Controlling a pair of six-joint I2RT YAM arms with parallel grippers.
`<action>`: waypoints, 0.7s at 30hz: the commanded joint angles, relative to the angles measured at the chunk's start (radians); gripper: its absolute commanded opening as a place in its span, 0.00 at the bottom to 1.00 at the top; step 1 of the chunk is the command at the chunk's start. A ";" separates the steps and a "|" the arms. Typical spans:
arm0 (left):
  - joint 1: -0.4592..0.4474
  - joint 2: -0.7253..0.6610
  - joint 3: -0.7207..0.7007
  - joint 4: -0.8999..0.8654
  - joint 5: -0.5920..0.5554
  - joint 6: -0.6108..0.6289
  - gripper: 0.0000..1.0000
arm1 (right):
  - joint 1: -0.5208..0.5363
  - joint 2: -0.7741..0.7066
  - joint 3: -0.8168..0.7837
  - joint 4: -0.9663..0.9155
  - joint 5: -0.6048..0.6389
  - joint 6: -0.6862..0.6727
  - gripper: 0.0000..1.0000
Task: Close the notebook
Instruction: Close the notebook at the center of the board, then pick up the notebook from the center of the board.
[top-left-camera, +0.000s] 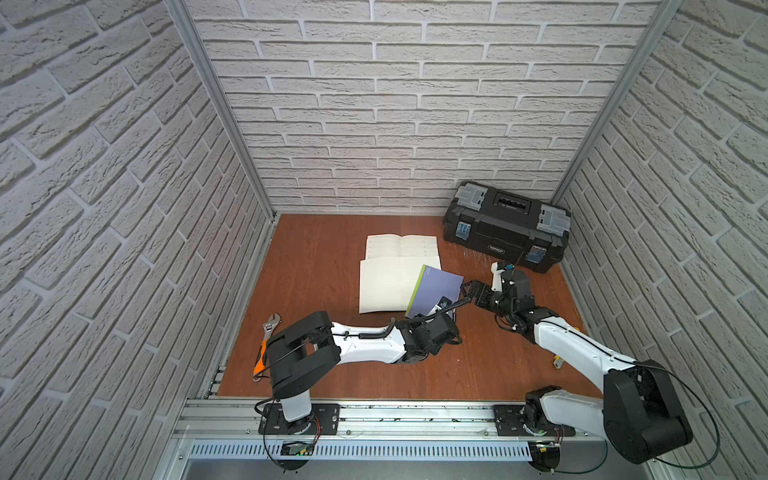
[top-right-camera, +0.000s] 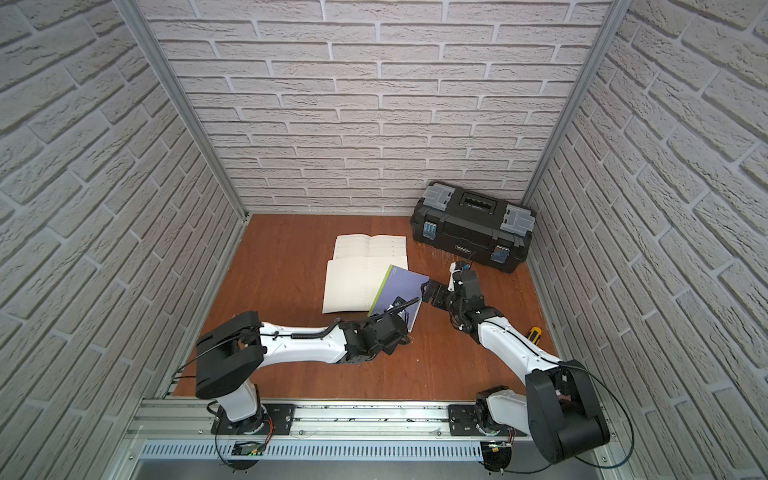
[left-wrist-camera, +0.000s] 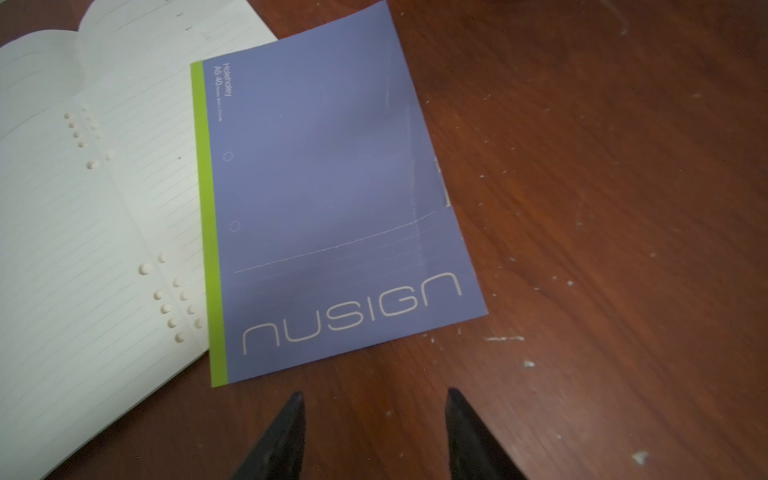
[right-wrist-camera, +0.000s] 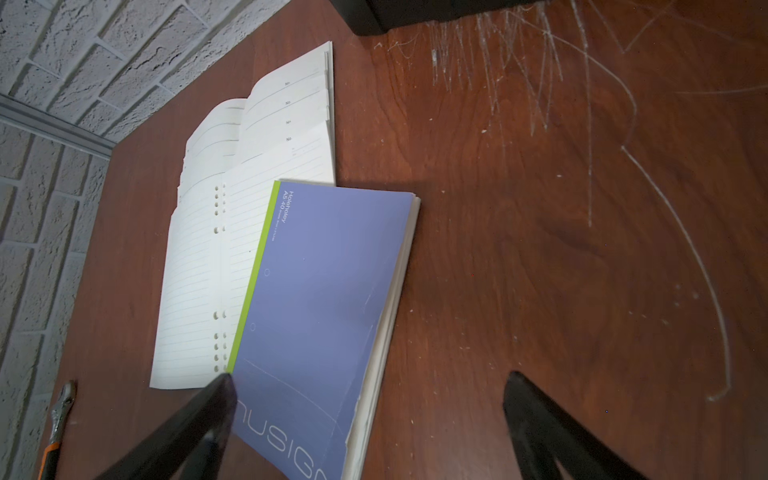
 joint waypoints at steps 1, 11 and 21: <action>0.013 -0.050 -0.037 0.088 0.093 0.002 0.54 | -0.004 0.075 0.108 0.103 -0.112 0.007 1.00; 0.295 -0.303 -0.246 0.159 0.241 -0.254 0.53 | 0.066 0.341 0.217 0.260 -0.262 0.121 0.97; 0.517 -0.259 -0.245 0.229 0.576 -0.479 0.52 | 0.114 0.412 0.154 0.265 -0.212 0.155 0.96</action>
